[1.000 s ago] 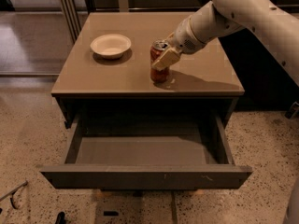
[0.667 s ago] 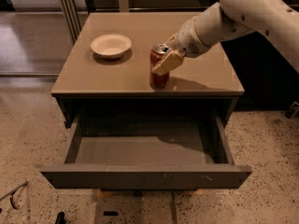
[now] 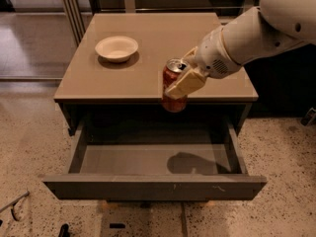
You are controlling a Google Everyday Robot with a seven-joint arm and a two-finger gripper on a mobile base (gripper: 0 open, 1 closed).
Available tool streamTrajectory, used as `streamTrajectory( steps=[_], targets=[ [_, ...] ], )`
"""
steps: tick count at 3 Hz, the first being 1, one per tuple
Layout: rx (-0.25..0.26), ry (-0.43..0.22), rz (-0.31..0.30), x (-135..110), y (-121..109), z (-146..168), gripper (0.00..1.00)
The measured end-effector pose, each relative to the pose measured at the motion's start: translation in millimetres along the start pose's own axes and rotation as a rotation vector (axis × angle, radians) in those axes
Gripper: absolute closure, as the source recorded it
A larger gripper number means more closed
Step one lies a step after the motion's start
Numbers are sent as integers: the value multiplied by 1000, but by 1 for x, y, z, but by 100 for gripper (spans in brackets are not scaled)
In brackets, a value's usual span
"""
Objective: Place coke can into top drawer
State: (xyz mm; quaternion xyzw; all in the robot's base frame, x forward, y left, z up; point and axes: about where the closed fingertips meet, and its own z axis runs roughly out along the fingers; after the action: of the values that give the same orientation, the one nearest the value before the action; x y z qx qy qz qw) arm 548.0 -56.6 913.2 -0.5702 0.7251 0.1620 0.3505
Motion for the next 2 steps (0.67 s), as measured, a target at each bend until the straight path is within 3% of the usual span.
streamTrajectory(
  steps=[1,2],
  targets=[
    [2,6,1,1,3,-2,100],
    [-12,12,2,18,15,12,100]
  ],
)
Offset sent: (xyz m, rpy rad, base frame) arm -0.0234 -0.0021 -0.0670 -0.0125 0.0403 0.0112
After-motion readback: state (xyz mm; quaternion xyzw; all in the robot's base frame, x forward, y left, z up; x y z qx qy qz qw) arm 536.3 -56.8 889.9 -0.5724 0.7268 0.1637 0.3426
